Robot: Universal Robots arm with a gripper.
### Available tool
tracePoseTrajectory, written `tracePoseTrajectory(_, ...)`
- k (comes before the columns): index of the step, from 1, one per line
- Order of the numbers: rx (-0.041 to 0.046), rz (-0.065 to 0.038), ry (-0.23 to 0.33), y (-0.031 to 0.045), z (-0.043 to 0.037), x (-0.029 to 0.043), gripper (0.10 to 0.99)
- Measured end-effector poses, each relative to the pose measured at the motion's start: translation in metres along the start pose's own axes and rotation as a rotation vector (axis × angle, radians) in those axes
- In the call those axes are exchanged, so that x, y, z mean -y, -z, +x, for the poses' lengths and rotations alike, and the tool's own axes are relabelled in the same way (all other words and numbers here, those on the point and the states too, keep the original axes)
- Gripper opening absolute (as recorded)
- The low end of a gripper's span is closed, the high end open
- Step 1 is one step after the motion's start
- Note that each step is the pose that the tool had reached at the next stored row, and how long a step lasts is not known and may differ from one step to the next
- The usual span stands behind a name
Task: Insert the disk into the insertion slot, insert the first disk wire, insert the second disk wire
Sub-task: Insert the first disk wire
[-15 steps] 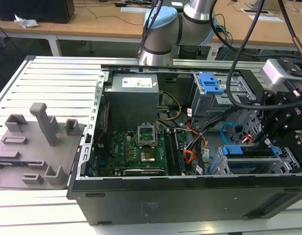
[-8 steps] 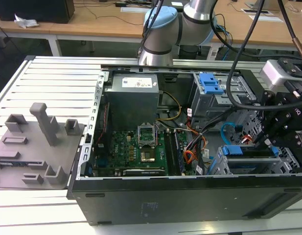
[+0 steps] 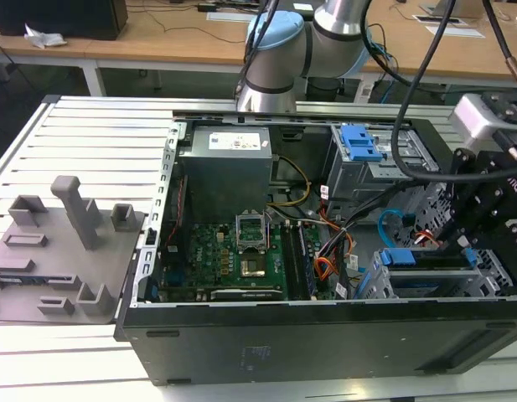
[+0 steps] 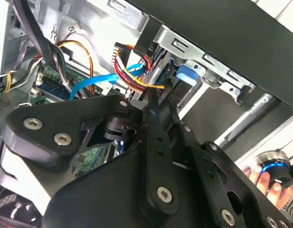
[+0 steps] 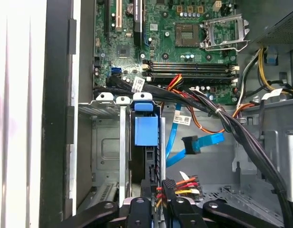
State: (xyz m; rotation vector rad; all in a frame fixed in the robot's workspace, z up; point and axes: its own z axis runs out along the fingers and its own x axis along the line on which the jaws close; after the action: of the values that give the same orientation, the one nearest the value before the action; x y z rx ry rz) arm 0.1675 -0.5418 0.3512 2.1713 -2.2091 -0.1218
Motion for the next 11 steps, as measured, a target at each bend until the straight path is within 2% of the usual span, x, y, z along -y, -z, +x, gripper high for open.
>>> tracePoseTrajectory(2,0.0001,0.0,0.0,0.0114,-0.0003,-0.001,0.239)
tracePoseTrajectory(4,0.0,0.0,0.0,0.0165,-0.0004,-0.0014,0.239)
tracePoseTrajectory(11,0.0001,0.0,0.0,0.0172,-0.0004,-0.0015,0.224)
